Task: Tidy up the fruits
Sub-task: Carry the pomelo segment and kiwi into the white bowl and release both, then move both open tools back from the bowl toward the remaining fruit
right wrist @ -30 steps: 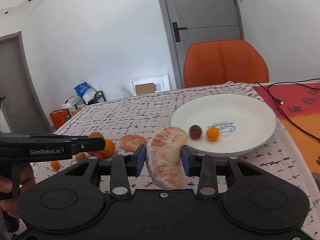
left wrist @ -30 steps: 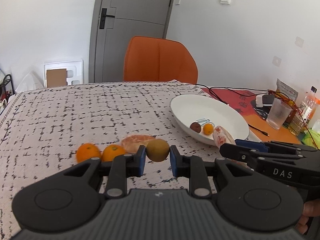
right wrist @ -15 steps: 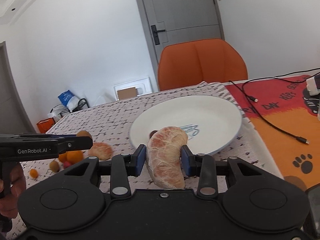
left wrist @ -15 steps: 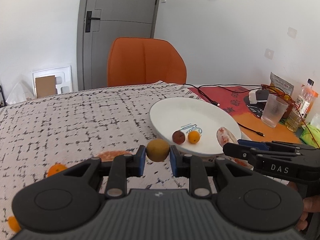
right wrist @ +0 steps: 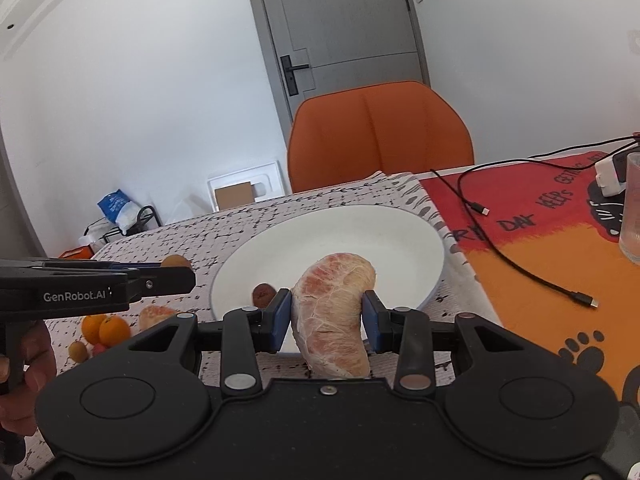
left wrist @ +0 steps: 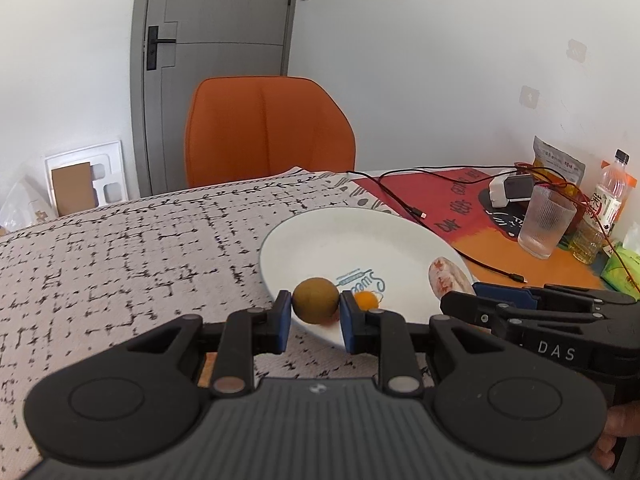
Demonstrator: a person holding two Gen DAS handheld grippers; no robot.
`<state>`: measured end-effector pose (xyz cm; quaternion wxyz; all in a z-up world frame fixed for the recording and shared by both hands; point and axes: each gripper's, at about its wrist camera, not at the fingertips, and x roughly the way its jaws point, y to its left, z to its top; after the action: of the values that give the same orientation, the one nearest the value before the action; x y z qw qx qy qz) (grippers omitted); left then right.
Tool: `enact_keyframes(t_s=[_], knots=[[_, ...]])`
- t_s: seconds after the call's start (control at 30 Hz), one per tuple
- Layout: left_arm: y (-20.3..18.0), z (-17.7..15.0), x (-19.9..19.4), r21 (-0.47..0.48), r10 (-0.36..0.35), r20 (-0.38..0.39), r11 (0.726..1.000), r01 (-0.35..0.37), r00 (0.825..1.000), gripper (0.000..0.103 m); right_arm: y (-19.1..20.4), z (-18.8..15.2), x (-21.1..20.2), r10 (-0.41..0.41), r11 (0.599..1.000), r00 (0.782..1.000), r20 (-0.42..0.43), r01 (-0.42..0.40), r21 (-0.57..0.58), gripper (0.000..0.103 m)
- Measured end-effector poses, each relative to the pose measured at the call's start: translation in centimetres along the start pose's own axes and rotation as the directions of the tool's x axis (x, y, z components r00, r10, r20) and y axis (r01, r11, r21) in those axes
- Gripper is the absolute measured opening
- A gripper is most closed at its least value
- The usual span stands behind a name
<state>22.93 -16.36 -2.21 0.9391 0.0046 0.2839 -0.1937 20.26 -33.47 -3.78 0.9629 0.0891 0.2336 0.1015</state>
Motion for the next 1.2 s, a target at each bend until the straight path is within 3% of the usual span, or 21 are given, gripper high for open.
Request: enact_keyframes(t_s=[0.43, 0.7, 0.8, 0.9, 0.97, 1.2], knots=[[-1.9, 0.6, 3.4, 0.021, -0.024, -0.053, 0.999, 0.026, 0.998, 0.025, -1.3, 0.3, 0.9, -0.025, 0.999, 1.000, 0.002, 0.025, 0.030, 0.036], [-1.0, 0.9, 2.6, 0.003, 0.026, -0.046, 1.000, -0.025, 0.999, 0.031, -1.2, 0.5, 1.3, -0.038, 0.999, 0.999, 0.004, 0.038, 0.021, 0.037], [-0.4, 0.8, 1.9, -0.004, 0.048, -0.042, 0.999, -0.048, 0.998, 0.037, -1.3, 0.7, 1.3, -0.051, 0.998, 0.998, 0.033, 0.049, 0.035, 0.046], [0.3, 0.7, 1.2, -0.021, 0.066, -0.036, 0.998, -0.067, 0.997, 0.049, -0.8, 0.7, 0.8, -0.052, 0.998, 0.997, 0.049, 0.051, 0.027, 0.060], [0.7, 0.7, 0.6, -0.030, 0.086, -0.023, 0.996, -0.087, 0.996, 0.061, -0.6, 0.5, 0.4, -0.053, 0.998, 0.997, 0.051, 0.051, 0.031, 0.061], [1.7, -0.1, -1.2, -0.068, 0.106, -0.001, 0.992, -0.106, 0.994, 0.079, 0.1, -0.7, -0.4, -0.036, 0.998, 0.999, 0.019, 0.035, 0.043, 0.065]])
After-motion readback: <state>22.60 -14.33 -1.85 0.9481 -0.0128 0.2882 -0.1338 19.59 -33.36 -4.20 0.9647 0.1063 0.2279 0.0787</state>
